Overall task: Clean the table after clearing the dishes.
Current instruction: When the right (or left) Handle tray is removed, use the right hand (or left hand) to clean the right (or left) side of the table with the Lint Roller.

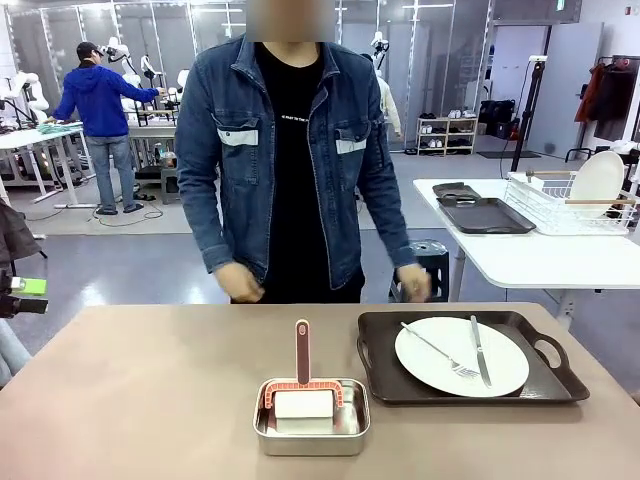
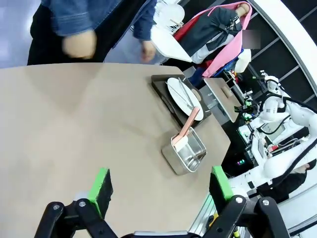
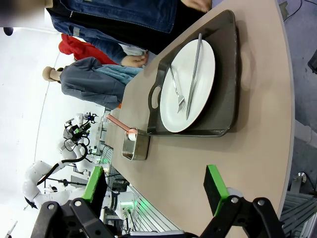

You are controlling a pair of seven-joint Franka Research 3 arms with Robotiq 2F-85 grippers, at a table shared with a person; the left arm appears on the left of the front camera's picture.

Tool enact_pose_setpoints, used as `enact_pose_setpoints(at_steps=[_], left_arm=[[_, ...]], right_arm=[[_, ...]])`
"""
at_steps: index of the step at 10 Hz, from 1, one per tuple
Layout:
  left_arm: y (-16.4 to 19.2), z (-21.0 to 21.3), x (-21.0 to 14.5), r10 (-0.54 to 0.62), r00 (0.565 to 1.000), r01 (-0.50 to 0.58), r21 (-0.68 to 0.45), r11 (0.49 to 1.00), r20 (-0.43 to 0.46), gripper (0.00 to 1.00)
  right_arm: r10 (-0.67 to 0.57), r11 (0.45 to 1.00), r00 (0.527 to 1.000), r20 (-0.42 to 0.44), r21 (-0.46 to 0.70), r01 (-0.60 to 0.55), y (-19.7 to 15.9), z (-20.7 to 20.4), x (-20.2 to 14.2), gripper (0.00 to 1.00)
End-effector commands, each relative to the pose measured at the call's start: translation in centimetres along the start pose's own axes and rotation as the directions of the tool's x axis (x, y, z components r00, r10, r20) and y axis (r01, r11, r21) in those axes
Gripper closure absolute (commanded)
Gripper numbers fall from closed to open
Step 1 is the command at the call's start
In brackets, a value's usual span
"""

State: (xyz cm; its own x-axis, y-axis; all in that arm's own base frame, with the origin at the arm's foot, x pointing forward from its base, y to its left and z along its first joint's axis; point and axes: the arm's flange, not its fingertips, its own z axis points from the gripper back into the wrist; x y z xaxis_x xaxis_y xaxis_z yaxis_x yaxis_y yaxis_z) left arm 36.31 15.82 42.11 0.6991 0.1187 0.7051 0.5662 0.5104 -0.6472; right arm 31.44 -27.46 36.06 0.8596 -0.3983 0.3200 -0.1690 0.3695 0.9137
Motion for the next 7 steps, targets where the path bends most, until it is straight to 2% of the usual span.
enact_pose_setpoints(at_steps=[1, 7], left_arm=[[-0.51, 0.23, 0.01, 0.021, 1.000, -0.021, 0.003, 1.000, 0.007, 0.00], [-0.51, 0.23, 0.01, 0.021, 1.000, -0.021, 0.003, 1.000, 0.007, 0.00]], right_arm=[[0.002, 1.000, 1.000, 0.004, 0.009, -0.003, 0.34, 0.01, -0.06, 0.00], [0.002, 1.000, 1.000, 0.004, 0.009, -0.003, 0.34, 0.01, -0.06, 0.00]])
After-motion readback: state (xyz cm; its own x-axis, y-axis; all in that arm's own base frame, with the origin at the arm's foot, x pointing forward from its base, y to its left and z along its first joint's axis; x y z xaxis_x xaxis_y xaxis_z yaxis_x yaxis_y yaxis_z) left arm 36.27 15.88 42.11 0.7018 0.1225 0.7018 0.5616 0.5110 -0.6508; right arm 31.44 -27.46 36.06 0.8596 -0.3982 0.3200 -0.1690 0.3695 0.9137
